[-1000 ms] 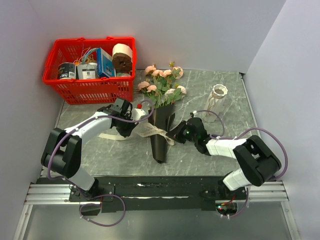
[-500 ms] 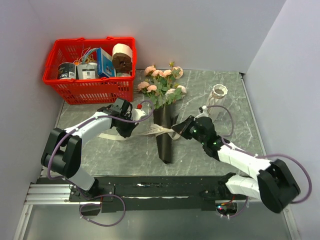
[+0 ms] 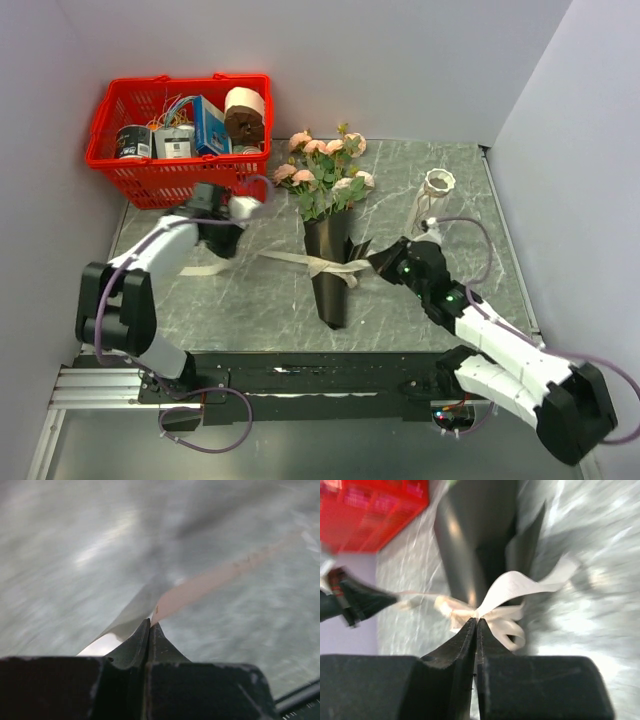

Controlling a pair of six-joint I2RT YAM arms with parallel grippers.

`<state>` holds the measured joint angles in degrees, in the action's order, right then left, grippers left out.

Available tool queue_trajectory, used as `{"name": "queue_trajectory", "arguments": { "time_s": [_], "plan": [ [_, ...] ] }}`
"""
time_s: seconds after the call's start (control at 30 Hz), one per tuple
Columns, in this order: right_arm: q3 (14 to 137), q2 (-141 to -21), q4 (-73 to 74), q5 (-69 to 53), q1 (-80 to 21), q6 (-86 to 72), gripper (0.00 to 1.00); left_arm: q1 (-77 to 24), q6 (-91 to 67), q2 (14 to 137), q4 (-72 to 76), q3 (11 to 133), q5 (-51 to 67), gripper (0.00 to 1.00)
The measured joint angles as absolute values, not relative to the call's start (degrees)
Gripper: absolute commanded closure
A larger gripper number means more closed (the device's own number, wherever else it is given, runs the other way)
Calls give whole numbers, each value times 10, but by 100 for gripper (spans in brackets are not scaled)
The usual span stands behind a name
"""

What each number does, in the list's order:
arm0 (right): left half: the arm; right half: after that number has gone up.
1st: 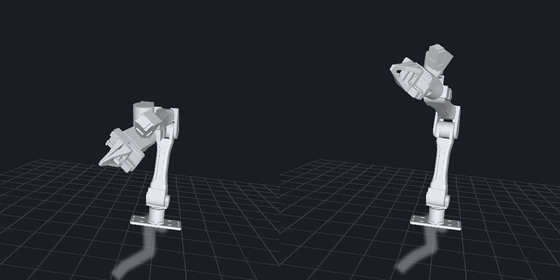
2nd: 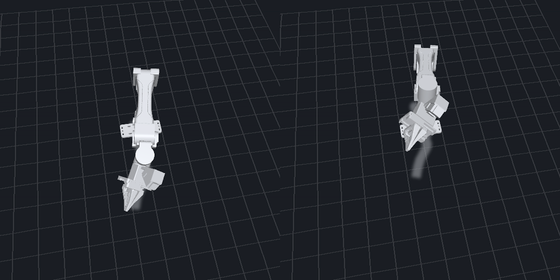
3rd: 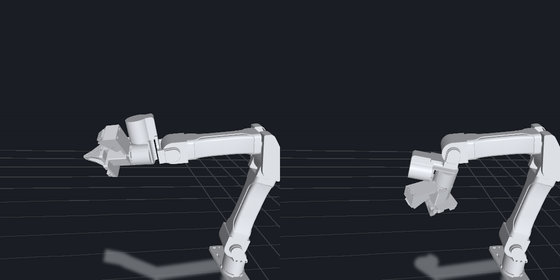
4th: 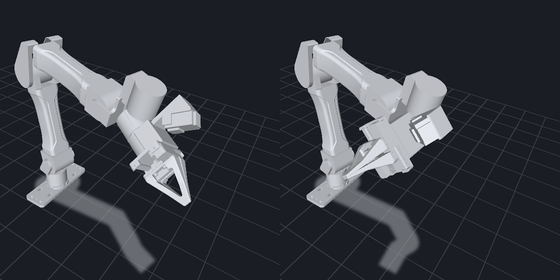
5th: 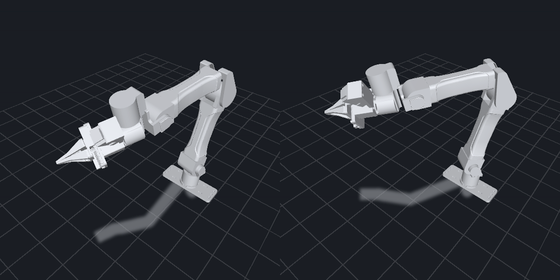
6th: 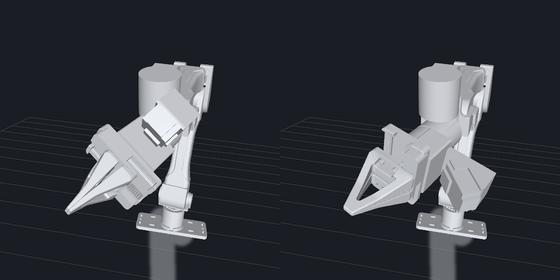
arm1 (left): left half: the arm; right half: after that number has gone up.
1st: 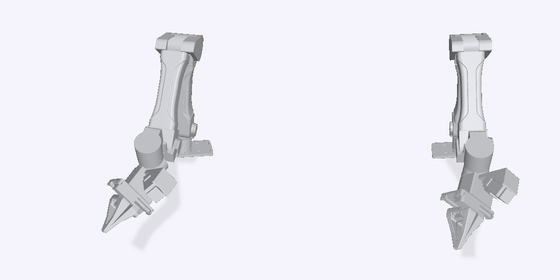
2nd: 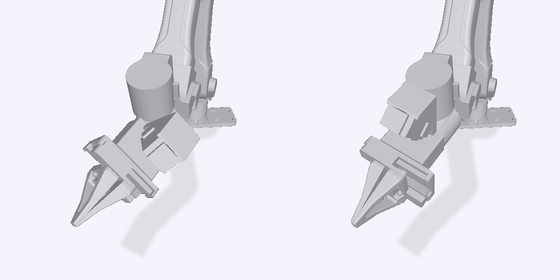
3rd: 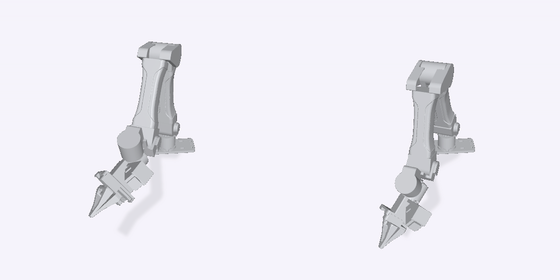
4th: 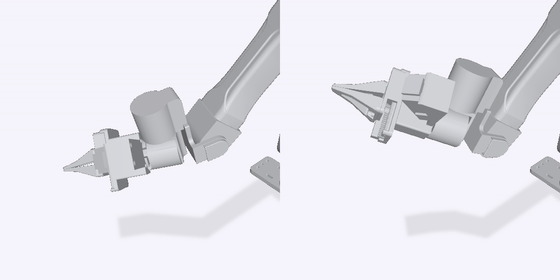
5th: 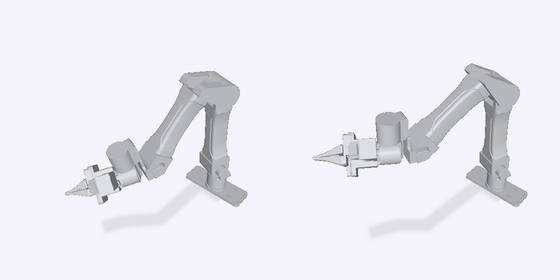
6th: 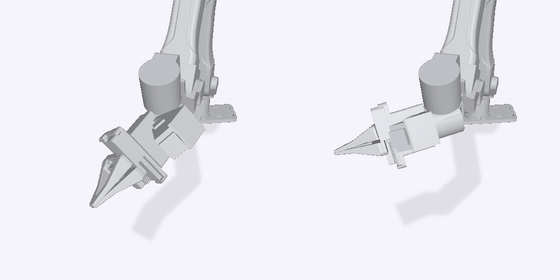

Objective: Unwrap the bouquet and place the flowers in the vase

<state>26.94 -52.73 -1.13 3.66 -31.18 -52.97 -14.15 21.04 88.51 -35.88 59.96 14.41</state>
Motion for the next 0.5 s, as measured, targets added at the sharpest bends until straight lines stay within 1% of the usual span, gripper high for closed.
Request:
{"name": "queue_trajectory", "arguments": {
  "time_s": [0.13, 0.27, 0.4, 0.43, 0.5],
  "plan": [
    [271, -446, 60, 83, -280, -508, 94, -23, 213, 850, -365, 620, 134, 99],
    [288, -380, 150, 127, -219, -479, 93, 86, 220, 815, -374, 646, 132, 99],
    [319, -343, 221, 164, -158, -452, 93, 156, 231, 804, -381, 659, 131, 99],
    [326, -336, 237, 174, -143, -445, 91, 173, 233, 804, -381, 660, 132, 99],
    [334, -334, 261, 191, -127, -436, 82, 194, 234, 805, -386, 660, 132, 98]
  ]
}}
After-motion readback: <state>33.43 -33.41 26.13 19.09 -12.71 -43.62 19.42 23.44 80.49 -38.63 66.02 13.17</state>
